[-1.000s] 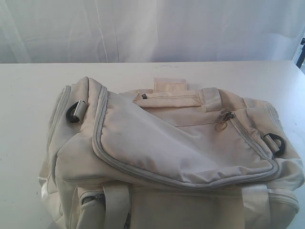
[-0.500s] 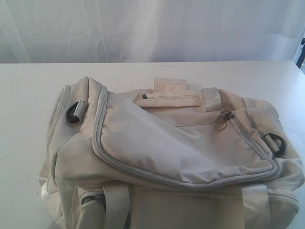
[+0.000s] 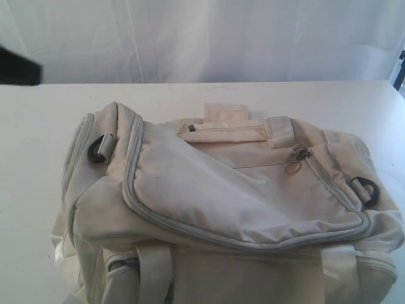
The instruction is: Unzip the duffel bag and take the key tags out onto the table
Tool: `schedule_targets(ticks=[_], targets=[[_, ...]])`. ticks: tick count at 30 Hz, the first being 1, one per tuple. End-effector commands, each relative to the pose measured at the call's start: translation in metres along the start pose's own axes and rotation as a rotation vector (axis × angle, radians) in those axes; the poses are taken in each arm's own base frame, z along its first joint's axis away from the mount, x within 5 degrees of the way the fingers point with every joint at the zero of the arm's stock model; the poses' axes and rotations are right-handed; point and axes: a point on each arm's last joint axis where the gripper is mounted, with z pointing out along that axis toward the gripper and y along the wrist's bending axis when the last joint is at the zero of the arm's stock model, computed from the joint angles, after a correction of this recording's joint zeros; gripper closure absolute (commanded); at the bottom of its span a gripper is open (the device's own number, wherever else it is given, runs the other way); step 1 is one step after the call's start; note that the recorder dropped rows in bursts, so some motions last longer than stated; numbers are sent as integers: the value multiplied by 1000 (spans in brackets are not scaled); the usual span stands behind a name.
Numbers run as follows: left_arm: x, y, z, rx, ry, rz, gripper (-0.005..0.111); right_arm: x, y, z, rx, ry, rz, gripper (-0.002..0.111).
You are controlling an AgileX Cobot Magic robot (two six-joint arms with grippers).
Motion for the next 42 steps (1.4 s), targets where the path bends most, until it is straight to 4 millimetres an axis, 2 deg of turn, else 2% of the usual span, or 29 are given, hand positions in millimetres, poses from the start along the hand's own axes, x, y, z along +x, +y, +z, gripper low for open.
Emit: schedule_targets(ticks=[1, 2, 3, 4, 5, 6, 7, 8, 9, 10, 11, 13, 16, 18, 24, 26, 31, 36, 42], targets=[[-51, -21, 46, 406, -50, 61, 107, -1, 0, -1, 4, -3, 6, 108], [-59, -30, 81, 440, 14, 69, 107, -1, 0, -1, 4, -3, 6, 108], [-63, -47, 117, 455, 102, 126, 107, -1, 0, -1, 3, -5, 6, 108], [-64, -56, 136, 443, 154, 159, 107, -1, 0, -1, 3, -5, 6, 108], [-69, -74, 168, 405, 223, 215, 107, -1, 0, -1, 3, -5, 6, 108], [-70, -81, 186, 382, 251, 235, 107, -1, 0, -1, 3, -5, 6, 108], [-70, -90, 218, 359, 292, 233, 107, -1, 0, -1, 3, -5, 6, 108], [-71, -95, 233, 364, 303, 226, 107, -1, 0, -1, 3, -5, 6, 108], [-71, -102, 257, 389, 313, 182, 107, -1, 0, -1, 3, -5, 6, 108], [-70, -105, 270, 409, 317, 165, 107, -1, 0, -1, 3, -5, 6, 108], [-63, -111, 292, 435, 335, 150, 107, -1, 0, -1, 3, -5, 6, 108], [-53, -112, 312, 440, 357, 149, 107, -1, 0, -1, 3, -5, 6, 108], [-42, -107, 333, 431, 384, 139, 105, -1, 0, -1, 3, -5, 6, 108], [-37, -103, 343, 419, 382, 136, 98, -1, 0, -1, 3, -5, 6, 108], [-37, -97, 358, 374, 294, 132, 55, 0, 0, -1, 4, -3, 8, 108], [-39, -96, 363, 349, 246, 127, 48, 0, 0, -1, 4, -3, 8, 108], [-32, -97, 376, 326, 204, 195, 47, 0, 0, -1, 4, -3, 8, 108], [-19, -93, 392, 311, 214, 189, 47, 0, 0, -1, 4, -3, 8, 108], [-11, -93, 398, 312, 233, 185, 47, 0, 0, -1, 4, -3, 8, 108]])
